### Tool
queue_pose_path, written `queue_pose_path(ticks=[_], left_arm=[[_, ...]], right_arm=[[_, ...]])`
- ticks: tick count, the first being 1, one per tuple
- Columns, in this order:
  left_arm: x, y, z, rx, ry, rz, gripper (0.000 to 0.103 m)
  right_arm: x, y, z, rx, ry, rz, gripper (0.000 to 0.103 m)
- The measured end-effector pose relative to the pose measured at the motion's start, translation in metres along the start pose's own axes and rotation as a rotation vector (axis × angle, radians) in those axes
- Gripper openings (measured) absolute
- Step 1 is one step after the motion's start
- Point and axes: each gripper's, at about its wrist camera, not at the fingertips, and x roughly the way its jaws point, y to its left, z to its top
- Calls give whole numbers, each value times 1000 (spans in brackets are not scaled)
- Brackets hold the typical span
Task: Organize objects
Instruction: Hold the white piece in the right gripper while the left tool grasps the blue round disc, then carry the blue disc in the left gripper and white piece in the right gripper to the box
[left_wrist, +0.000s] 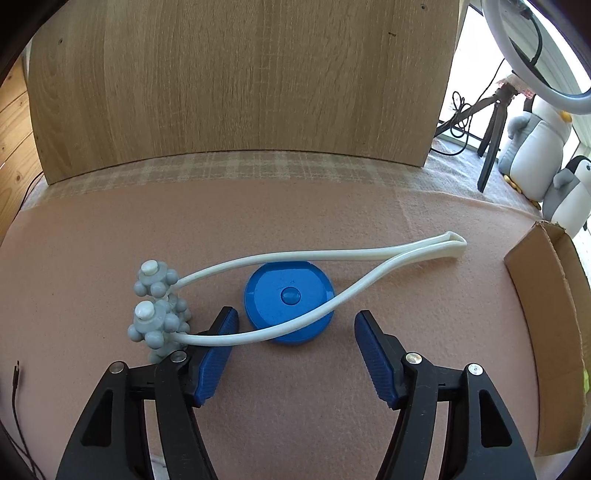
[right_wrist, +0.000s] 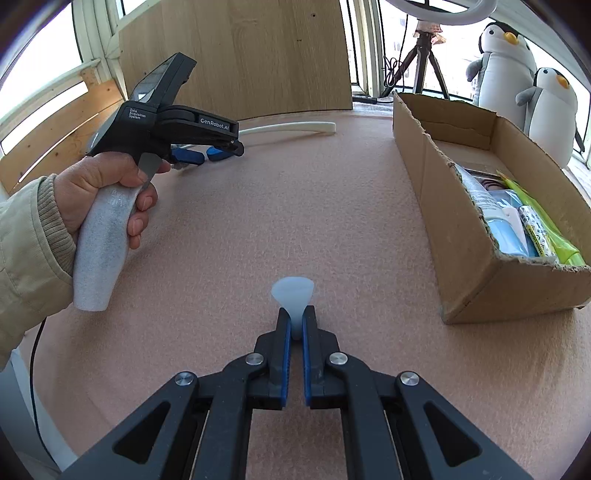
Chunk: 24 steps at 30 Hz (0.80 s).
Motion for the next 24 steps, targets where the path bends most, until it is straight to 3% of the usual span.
queue_pose_path(ticks=[3, 5, 10, 19, 24], left_arm=[[8, 0, 11, 7, 0, 6, 67], [11, -2, 15, 30, 2, 31, 53], [4, -7, 6, 57, 20, 19, 53], [-54, -13, -76, 97, 59, -13, 53], [-87, -8, -122, 46, 79, -34, 53]], right_arm=[[0, 0, 0, 0, -1, 2, 5], [0, 0, 0, 0, -1, 2, 5], [0, -1, 0, -1, -1, 1, 5], [1, 0, 1, -15, -4, -13, 5], [1, 4, 0, -34, -7, -31, 5]])
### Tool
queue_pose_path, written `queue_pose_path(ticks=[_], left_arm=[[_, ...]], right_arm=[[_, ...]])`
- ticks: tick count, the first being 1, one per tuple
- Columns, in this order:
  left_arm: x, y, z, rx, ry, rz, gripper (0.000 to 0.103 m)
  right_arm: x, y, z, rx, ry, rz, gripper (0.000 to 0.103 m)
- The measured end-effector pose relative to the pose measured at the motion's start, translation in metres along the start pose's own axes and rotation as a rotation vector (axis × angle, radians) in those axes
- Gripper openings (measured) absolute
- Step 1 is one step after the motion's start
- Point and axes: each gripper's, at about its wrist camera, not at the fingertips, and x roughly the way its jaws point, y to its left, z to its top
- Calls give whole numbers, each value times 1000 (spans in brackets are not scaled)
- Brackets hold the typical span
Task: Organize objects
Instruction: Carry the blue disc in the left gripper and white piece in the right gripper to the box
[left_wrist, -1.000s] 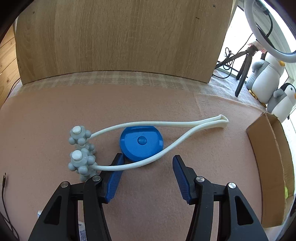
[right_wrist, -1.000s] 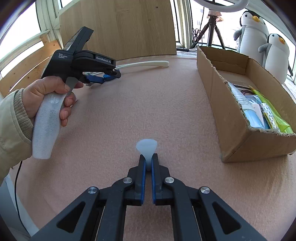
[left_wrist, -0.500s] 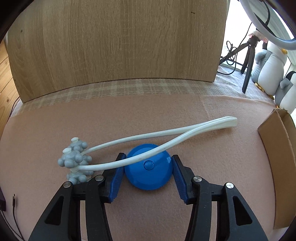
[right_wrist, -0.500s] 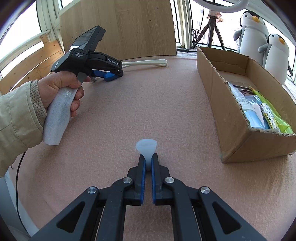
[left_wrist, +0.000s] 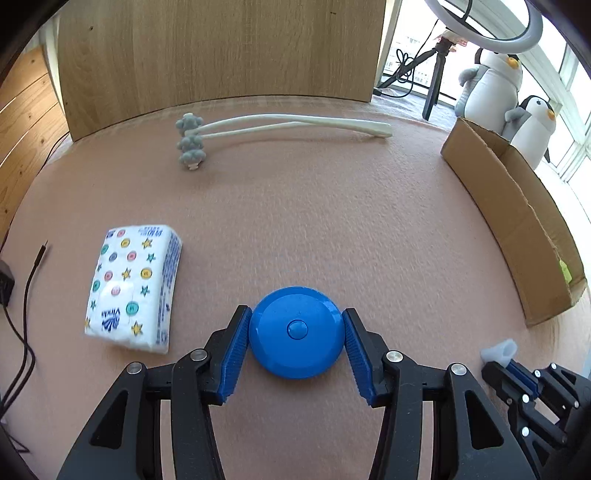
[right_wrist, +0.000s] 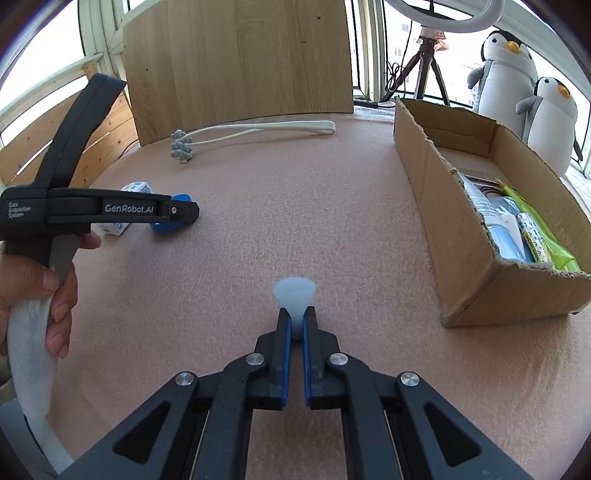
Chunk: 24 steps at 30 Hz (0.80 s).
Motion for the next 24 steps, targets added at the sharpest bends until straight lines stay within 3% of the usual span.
queue_pose_path(ticks=[5, 11, 24], left_arm=[[-23, -6, -32, -26, 23, -26, 53], [-64, -15, -41, -9, -28, -47, 53], [-146, -1, 4, -18, -199, -31, 53]], right_arm=[[-2, 7, -3, -22, 7, -3, 5], [-15, 20, 0, -51, -18, -9, 5], [-80, 45, 55, -113, -204, -25, 5]])
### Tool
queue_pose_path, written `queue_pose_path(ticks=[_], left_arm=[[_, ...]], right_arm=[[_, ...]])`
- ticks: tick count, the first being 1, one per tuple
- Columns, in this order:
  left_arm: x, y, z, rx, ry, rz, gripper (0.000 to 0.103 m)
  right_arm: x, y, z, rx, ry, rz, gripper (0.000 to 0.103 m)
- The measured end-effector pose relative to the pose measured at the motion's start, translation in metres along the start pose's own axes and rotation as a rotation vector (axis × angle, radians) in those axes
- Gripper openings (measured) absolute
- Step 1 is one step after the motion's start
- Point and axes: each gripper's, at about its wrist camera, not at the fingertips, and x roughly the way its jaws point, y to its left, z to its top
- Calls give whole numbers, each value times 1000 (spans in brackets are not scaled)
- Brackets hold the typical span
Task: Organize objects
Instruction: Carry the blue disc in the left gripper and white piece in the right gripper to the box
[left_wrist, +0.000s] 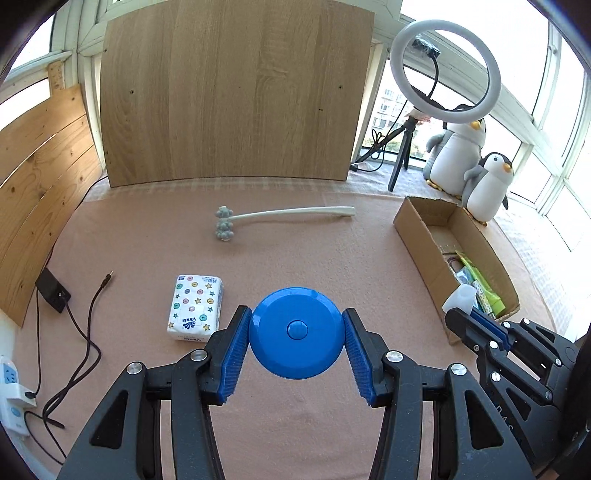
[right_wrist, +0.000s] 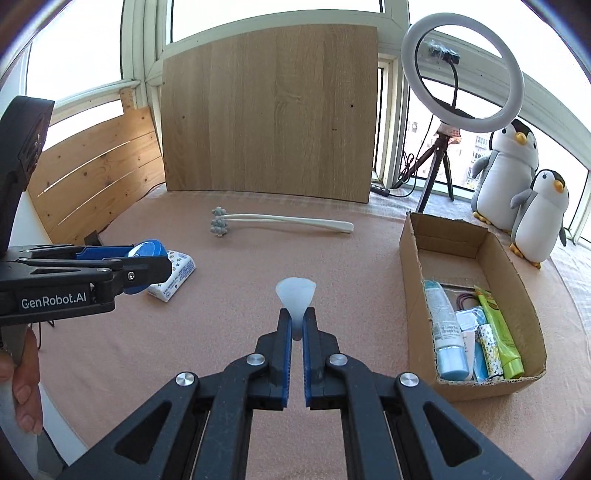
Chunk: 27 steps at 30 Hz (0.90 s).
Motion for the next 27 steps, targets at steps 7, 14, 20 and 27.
queue_pose_path(ticks=[7, 14, 20, 27], left_arm=[[-5, 2, 11, 1, -13, 5, 53], [11, -12, 15, 24, 4, -7, 53], [25, -36, 21, 67, 19, -29, 53], [42, -86, 28, 151, 29, -82, 53]], right_arm=[[-2, 4, 11, -10, -28, 14, 5], [0, -6, 10, 7, -29, 9, 5], [-2, -24, 5, 37, -28, -17, 5], [-11, -59, -3, 88, -40, -76, 5]])
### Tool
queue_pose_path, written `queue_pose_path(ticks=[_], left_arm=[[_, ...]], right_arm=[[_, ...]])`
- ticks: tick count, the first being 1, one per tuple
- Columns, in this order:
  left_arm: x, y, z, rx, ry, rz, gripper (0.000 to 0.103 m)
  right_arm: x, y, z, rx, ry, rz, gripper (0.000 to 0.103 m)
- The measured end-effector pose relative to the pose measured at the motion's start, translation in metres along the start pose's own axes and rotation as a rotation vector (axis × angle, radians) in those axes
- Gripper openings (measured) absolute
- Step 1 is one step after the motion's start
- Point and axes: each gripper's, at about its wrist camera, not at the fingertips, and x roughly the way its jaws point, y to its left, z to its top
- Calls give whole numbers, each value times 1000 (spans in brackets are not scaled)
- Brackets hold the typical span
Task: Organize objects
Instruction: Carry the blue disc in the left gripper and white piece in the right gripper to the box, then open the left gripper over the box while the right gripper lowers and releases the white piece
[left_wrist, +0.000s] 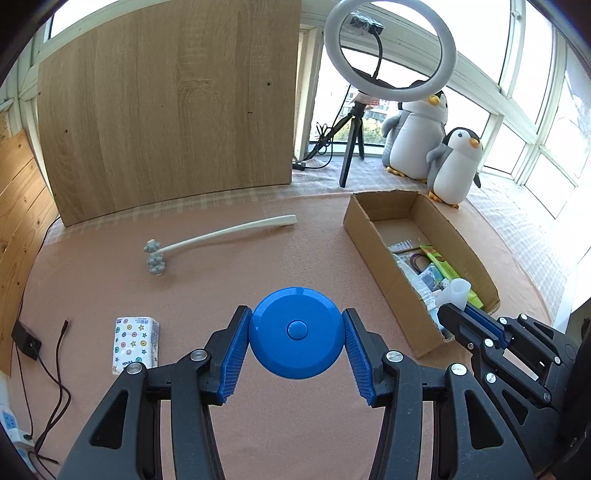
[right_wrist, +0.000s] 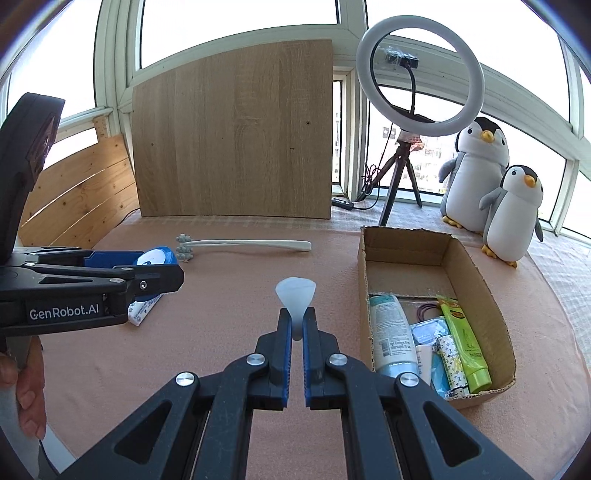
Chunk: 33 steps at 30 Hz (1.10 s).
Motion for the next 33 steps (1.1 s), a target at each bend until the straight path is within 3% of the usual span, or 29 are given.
queue_pose_path(ticks=[19, 33], left_arm=[[61, -138, 46, 187, 7, -153, 53], [102, -161, 53, 198, 41, -185, 53]], right_arm=[[-15, -106, -21, 139, -10, -167, 5], [2, -135, -24, 161, 9, -191, 5]])
